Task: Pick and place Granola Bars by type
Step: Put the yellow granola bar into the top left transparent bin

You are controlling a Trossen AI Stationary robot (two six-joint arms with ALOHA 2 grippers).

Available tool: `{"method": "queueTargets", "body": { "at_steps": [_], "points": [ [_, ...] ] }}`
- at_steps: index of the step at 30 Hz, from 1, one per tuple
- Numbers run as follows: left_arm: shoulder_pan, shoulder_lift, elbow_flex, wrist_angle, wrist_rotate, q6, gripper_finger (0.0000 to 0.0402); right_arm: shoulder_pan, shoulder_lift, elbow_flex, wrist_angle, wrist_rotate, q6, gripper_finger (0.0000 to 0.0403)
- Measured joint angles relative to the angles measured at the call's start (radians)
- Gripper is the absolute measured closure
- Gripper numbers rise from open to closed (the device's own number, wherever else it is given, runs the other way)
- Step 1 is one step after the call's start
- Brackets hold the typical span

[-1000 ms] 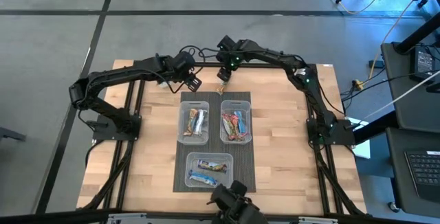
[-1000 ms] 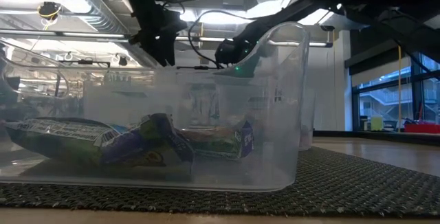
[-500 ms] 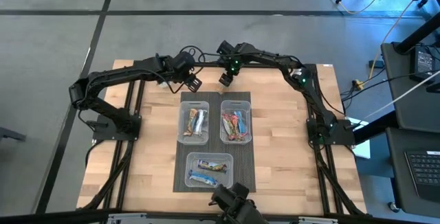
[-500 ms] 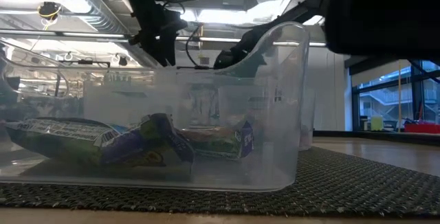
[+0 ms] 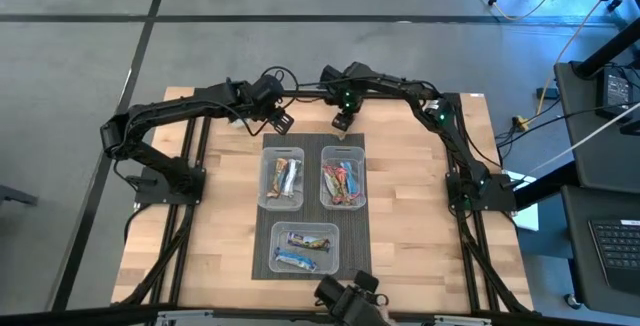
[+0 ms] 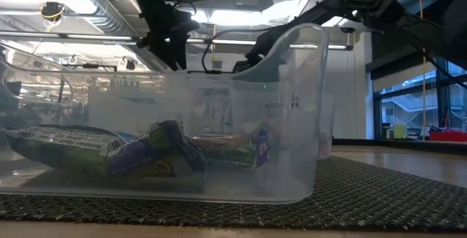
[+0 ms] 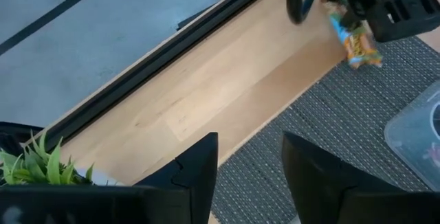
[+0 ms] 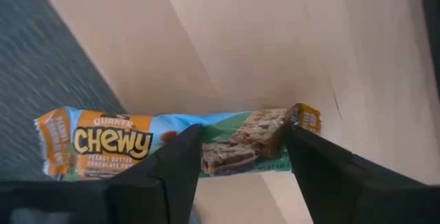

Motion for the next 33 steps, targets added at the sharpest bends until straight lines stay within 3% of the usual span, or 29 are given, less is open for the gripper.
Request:
{"method": "queueTargets", "body": {
  "at_steps": [5, 17, 20, 25, 29, 33],
  "points": [
    [-0.001, 0.0, 0.0, 0.0, 0.018, 0.0, 0.0251, -0.001, 0.0, -0.002, -0.077, 0.075, 0.007, 0.0186],
    [-0.001, 0.0, 0.0, 0.0, 0.015, 0.001, 0.025, -0.001, -0.081, -0.003, -0.052, 0.078, 0.0, 0.0186],
    [-0.001, 0.0, 0.0, 0.0, 0.015, 0.002, 0.0252, -0.001, -0.124, -0.003, -0.062, 0.079, -0.165, 0.0186],
    [-0.001, 0.0, 0.0, 0.0, 0.015, 0.003, 0.0252, -0.001, -0.157, -0.002, -0.14, 0.078, -0.631, 0.0186],
    [-0.001, 0.0, 0.0, 0.0, 0.015, 0.005, 0.0249, -0.016, -0.157, -0.031, -0.076, -0.029, -0.711, 0.0186],
    [-0.001, 0.0, 0.0, -0.001, 0.014, 0.029, 0.0252, -0.012, -0.156, -0.103, -0.033, -0.028, -0.781, 0.0186]
  ]
}}
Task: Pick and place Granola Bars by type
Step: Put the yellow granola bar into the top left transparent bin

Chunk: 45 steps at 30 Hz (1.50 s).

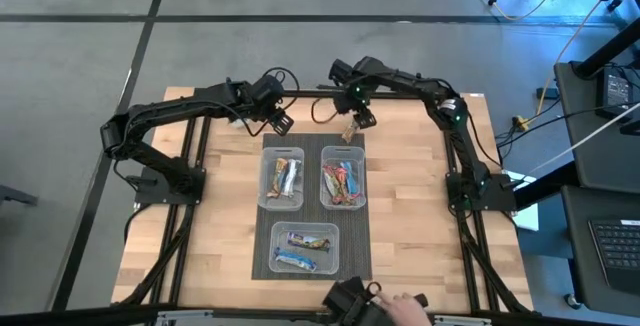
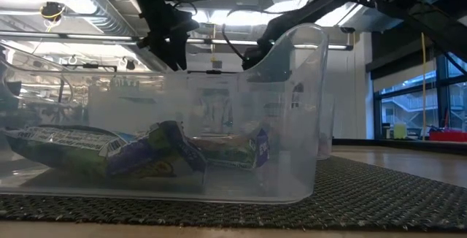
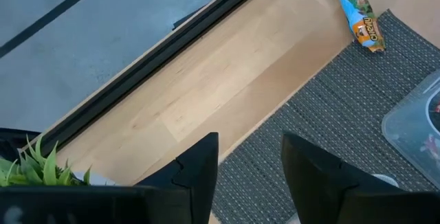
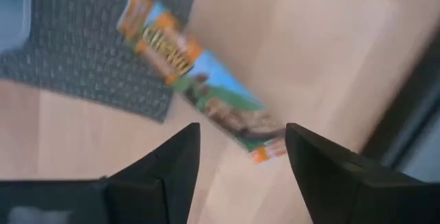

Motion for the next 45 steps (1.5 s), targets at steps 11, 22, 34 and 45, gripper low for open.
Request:
{"method": "queueTargets", "body": {
  "at_steps": [11, 22, 34, 45],
  "points": [
    [0.0, 0.0, 0.0, 0.0, -0.003, 0.02, 0.025, 0.071, -0.001, -0.175, 0.191, 0.172, -0.244, 0.0186],
    [0.0, 0.0, 0.0, 0.001, -0.004, 0.019, 0.0249, 0.076, -0.009, -0.254, 0.254, 0.178, -0.18, 0.0191],
    [0.0, 0.0, 0.0, 0.024, -0.003, 0.017, 0.0251, 0.079, -0.008, -0.251, 0.216, 0.16, -0.096, 0.0324],
    [-0.014, 0.0, 0.0, 0.042, -0.004, 0.002, 0.0253, 0.078, -0.174, -0.255, 0.217, 0.139, 0.084, 0.0344]
  ]
}}
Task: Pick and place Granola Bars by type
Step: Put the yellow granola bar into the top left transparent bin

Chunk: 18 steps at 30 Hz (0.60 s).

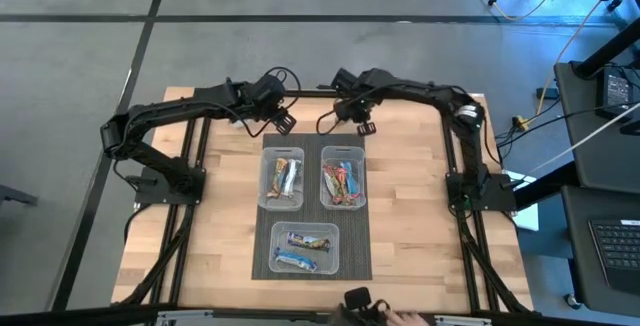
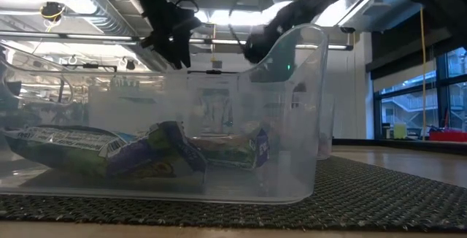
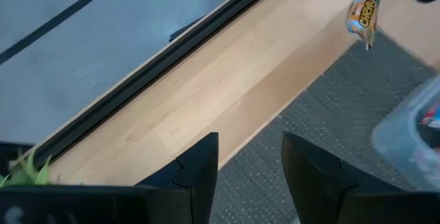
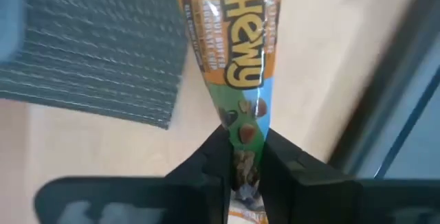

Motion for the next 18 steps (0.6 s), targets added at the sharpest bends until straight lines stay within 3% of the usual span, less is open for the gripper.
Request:
{"method": "queueTargets", "body": {
  "at_steps": [5, 13, 18],
  "points": [
    [-0.05, -0.003, 0.0, 0.069, 0.001, 0.023, 0.0249, 0.011, -0.14, 0.002, 0.012, -0.112, 0.16, 0.0349],
    [-0.185, -0.006, 0.0, 0.209, 0.004, 0.119, 0.0253, 0.061, -0.342, 0.001, 0.031, -0.462, 0.483, 0.0361],
    [-0.269, -0.018, -0.027, 0.349, 0.002, 0.141, 0.025, 0.159, -0.4, 0.0, 0.066, -0.485, 0.596, 0.0358]
  ]
}}
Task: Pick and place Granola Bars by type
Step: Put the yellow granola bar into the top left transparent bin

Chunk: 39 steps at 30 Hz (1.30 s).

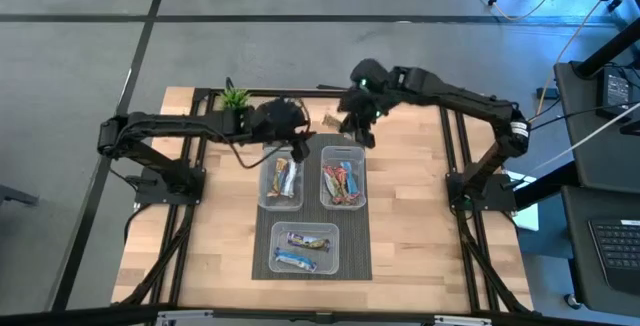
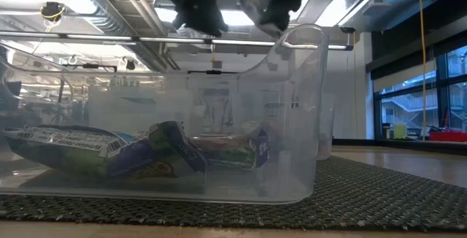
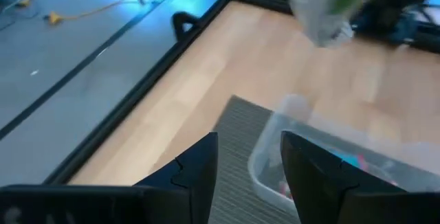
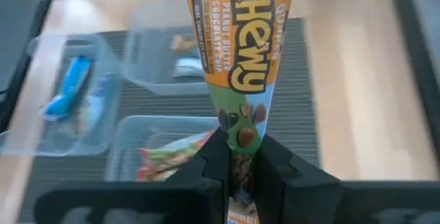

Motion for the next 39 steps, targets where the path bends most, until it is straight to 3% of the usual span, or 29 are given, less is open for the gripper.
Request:
{"method": "queueTargets", "body": {
  "at_steps": [6, 11, 15, 18, 21, 27, 33, 39],
  "points": [
    [-0.079, -0.135, -0.241, 0.284, -0.001, -0.053, 0.0252, 0.147, -0.017, -0.076, 0.097, 0.028, 0.054, 0.036],
    [-0.144, -0.244, -0.43, 0.599, 0.01, -0.078, 0.0252, 0.252, -0.036, -0.269, 0.498, 0.125, 0.166, 0.036],
    [-0.179, -0.282, -0.516, 0.722, 0.007, -0.118, 0.0249, 0.305, -0.039, -0.353, 0.784, 0.152, 0.218, 0.036],
    [-0.197, -0.285, -0.544, 0.75, 0.007, -0.154, 0.0249, 0.322, -0.038, -0.374, 0.897, 0.153, 0.253, 0.036],
    [-0.211, -0.285, -0.549, 0.726, 0.011, -0.185, 0.0249, 0.326, -0.038, -0.374, 0.91, 0.16, 0.296, 0.0359],
    [-0.222, -0.284, -0.55, 0.67, 0.128, -0.147, 0.0253, 0.326, -0.04, -0.372, 0.87, 0.157, 0.448, 0.0359],
    [-0.223, -0.284, -0.55, 0.65, 0.261, -0.108, 0.0251, 0.325, -0.041, -0.372, 0.769, 0.164, 0.45, 0.0359],
    [-0.22, -0.284, -0.55, 0.653, 0.197, -0.123, 0.0253, 0.347, -0.037, -0.372, 0.752, 0.163, 0.472, 0.0359]
  ]
}}
